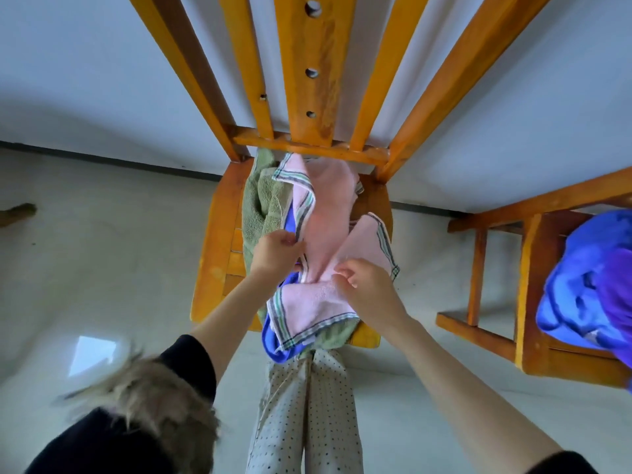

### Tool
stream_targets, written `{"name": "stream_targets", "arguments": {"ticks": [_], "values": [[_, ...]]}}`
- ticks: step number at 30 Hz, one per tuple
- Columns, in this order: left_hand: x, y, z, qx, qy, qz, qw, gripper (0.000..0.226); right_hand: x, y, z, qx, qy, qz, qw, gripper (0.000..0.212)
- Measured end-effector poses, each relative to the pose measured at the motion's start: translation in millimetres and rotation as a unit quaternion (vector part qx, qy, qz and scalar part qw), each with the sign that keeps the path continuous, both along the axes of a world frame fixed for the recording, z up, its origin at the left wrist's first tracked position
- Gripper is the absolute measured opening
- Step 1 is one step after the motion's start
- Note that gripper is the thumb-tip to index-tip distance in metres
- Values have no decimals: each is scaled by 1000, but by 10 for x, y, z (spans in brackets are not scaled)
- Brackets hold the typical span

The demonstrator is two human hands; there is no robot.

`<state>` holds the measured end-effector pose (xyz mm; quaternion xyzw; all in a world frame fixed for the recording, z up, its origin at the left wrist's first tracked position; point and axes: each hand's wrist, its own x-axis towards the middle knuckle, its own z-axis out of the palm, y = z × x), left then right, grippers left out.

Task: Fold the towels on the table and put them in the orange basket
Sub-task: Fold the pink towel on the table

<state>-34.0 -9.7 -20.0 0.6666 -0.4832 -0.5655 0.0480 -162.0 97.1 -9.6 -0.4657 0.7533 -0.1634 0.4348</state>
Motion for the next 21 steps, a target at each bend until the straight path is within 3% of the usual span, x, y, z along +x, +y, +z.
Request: {"name": "stream_targets", "arguments": {"ticks": [3, 7, 12, 15, 17, 19, 21], "values": [[-25, 46, 325, 72, 104, 100, 987, 13, 205, 3, 66, -31, -23, -33, 999, 16], [-100, 134, 659, 87, 168, 106, 976, 18, 398, 22, 9, -18, 37, -70, 997, 35], [-58, 182, 778, 30, 153, 92, 984, 12, 353, 22, 149, -50, 0, -197, 979, 9], [50, 156, 768, -79, -8, -67, 995, 8, 236, 97, 323, -89, -19, -183, 979, 1], [82, 190, 822, -126, -95, -195, 968, 24, 127, 122, 432, -90, -21, -161, 983, 7], [59, 262, 913, -173, -79, -281, 941, 45, 6, 111, 602, -92, -26, -146, 985, 13], [-27, 340, 1041, -224, -34, -340, 913, 52, -97, 79, 826, -103, -21, -128, 986, 18]]}}
